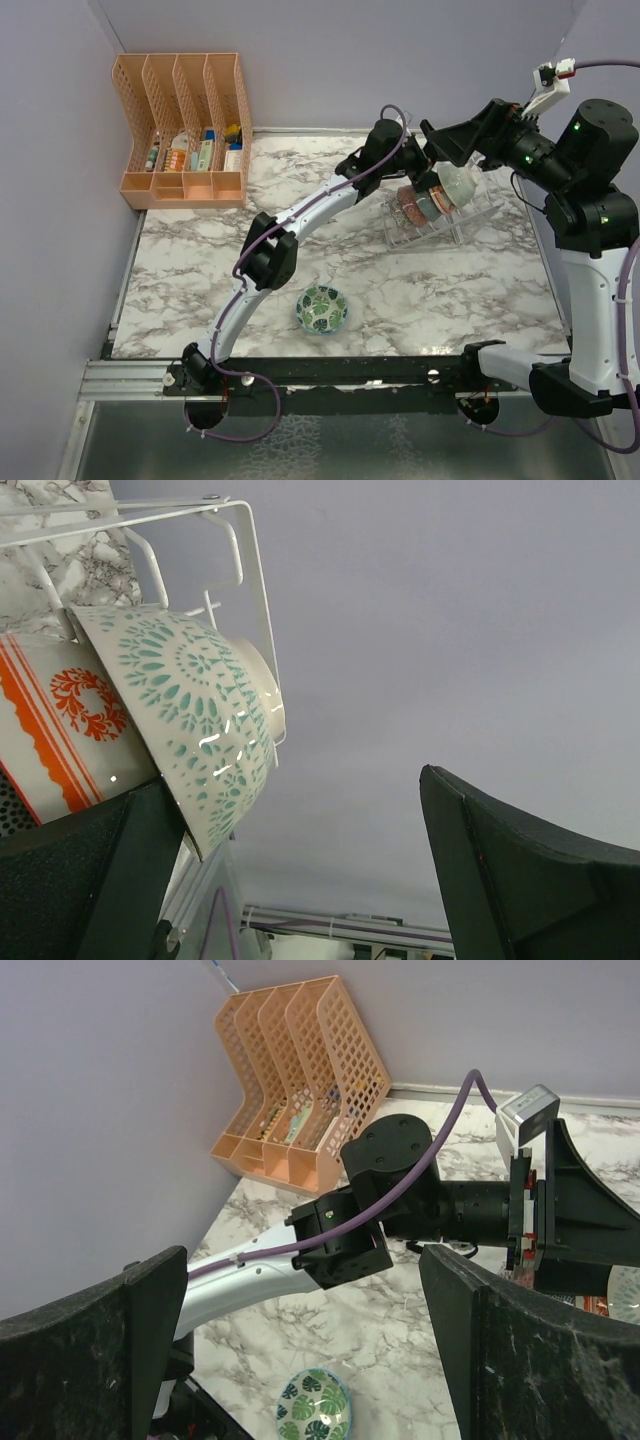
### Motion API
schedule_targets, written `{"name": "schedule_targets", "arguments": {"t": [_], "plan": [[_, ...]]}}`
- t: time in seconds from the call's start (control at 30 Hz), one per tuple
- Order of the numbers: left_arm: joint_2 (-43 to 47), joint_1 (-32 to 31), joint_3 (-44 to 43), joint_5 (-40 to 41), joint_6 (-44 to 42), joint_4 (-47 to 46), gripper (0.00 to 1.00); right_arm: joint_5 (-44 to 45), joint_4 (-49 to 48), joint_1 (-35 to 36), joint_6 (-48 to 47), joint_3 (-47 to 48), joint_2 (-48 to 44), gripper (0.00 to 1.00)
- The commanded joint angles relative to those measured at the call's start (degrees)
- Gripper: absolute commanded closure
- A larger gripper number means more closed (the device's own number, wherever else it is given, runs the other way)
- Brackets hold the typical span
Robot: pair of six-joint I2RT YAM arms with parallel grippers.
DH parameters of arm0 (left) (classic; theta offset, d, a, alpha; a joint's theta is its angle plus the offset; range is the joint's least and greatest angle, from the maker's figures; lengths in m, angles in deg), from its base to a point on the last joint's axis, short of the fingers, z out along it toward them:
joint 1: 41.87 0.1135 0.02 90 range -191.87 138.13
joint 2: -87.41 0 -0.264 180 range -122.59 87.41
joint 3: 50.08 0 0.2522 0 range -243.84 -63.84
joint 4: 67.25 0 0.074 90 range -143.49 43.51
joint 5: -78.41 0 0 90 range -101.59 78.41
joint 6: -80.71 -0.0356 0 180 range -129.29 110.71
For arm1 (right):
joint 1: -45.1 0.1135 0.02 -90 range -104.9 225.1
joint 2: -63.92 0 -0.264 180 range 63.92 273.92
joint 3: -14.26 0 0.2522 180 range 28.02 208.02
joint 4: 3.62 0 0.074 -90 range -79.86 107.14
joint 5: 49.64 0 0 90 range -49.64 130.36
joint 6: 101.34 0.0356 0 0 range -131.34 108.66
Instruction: Load the bowls into the dish rack
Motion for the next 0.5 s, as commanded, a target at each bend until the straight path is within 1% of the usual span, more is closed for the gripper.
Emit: {"name": "schedule_targets", "arguments": {"t": [0.0,0.27,0.47], "plan": [[1.0,-0.2,-1.0,-0.2,-1.5,1.4,0.01,-0.8,-1.5,-0.4,0.0,0.0,-0.6,0.00],[3.0,-0.1,2.5,-0.9,-2.1,1.3,0.01,-0.7,-1.6,-0.4,0.2,-0.6,-1.1,0.00],[4.1,0.2,0.6,-0.2,-5.2,4.6,0.01,-0.8,-1.9,-0.4,0.4,-0.8,-1.3,0.00]]}}
